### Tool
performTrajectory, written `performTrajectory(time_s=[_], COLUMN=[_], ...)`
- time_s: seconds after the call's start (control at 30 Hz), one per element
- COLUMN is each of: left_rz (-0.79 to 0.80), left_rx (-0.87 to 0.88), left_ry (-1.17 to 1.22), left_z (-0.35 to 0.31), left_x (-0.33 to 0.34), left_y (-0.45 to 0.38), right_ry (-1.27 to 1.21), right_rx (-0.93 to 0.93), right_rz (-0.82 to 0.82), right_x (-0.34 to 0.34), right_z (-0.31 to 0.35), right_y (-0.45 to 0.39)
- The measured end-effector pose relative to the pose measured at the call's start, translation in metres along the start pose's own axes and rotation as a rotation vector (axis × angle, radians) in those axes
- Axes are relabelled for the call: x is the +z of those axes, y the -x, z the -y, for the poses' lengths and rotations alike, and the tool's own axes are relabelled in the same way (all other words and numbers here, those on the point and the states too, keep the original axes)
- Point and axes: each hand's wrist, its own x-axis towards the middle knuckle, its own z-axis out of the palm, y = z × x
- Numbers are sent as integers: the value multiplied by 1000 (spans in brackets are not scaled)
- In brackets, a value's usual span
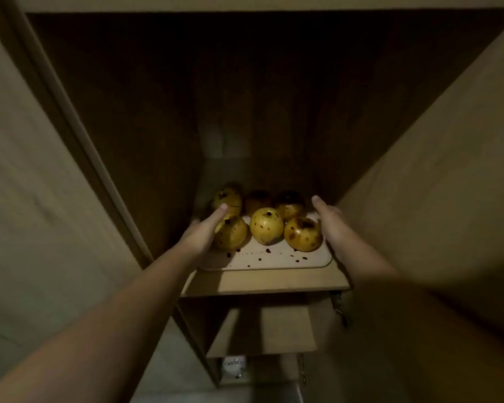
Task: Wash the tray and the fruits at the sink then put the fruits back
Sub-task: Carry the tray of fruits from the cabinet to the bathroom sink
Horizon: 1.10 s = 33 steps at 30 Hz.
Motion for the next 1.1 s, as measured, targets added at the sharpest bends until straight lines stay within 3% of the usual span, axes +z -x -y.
performTrajectory(time_s=[0.57,0.83,1.1], left_rz=[-9,-3,29], left_rx=[-51,-34,-30], left_ry=[153,-49,45], left_z=[16,32,55], left_x=[3,-3,-11], left_y=[16,64,84], right_ry=[-119,-41,-131], right_rx=[130,163,217], right_rz=[-29,83,101], right_x=[6,-7,-19], right_z=[-20,-33,-47], right_y=[19,58,89])
